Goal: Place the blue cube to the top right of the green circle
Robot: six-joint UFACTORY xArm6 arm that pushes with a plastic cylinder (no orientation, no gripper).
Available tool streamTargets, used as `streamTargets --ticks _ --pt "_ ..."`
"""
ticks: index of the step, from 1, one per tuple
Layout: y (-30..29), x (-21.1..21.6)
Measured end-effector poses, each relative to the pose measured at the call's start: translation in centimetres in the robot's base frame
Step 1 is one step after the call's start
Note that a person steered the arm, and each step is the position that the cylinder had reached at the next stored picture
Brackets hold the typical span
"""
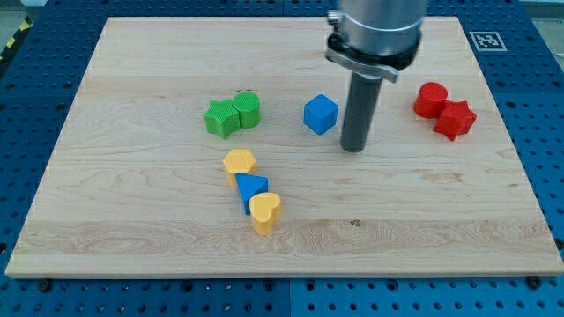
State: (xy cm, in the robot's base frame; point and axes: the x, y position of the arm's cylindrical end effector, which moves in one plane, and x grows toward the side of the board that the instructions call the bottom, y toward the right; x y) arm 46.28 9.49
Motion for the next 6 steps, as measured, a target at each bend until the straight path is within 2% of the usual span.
streamTargets --ticks 1,3,4,5,6 --pt "-0.2 -2.6" --pt "-9.9 -5.6" --pt "-9.7 -6.0" --pt "-4.8 -2.1" --pt "-3.3 3.1"
